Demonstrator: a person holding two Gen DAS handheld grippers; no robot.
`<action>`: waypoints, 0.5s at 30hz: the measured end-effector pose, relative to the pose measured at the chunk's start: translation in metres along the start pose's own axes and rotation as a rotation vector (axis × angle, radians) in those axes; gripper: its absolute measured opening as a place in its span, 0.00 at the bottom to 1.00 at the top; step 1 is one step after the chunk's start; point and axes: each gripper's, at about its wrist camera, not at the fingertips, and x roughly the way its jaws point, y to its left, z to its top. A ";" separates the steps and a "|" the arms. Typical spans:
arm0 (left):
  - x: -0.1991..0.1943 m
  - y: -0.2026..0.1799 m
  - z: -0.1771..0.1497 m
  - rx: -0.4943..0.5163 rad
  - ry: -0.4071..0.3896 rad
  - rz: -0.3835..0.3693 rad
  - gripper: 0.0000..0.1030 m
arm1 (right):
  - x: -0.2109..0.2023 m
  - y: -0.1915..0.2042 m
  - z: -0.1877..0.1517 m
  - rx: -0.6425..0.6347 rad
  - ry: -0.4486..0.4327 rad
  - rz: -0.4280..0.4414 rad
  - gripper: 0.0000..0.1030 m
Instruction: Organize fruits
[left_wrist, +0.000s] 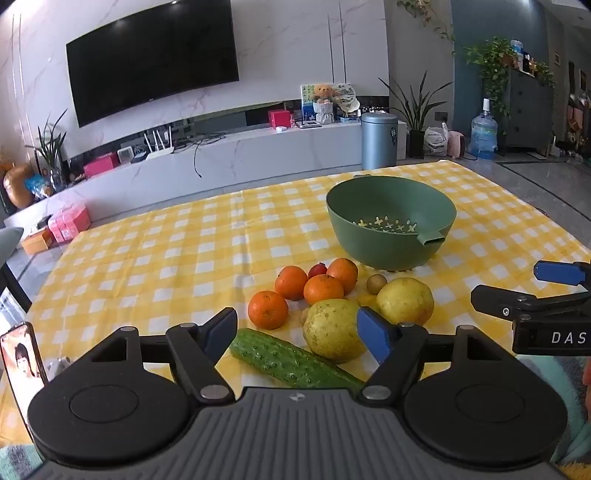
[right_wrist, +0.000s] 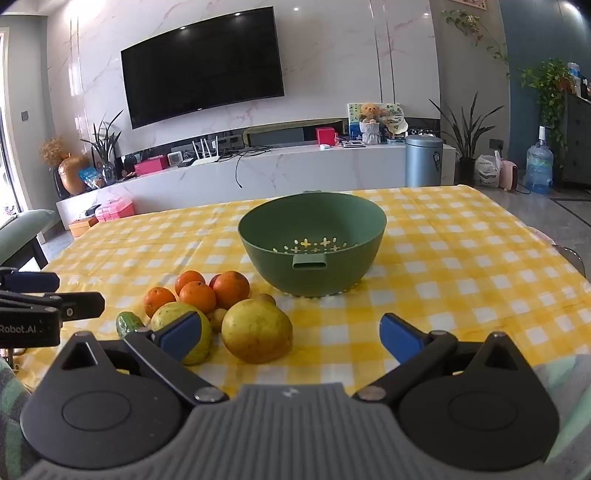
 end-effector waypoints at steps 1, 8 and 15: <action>0.000 -0.001 0.000 0.002 -0.001 -0.002 0.84 | 0.000 0.000 0.000 0.002 -0.005 0.003 0.96; 0.003 -0.001 0.001 -0.005 0.027 0.002 0.83 | -0.003 -0.003 0.001 0.009 -0.003 0.005 0.96; 0.004 -0.001 -0.001 0.005 0.048 -0.001 0.82 | 0.003 -0.010 -0.001 0.048 0.004 0.005 0.96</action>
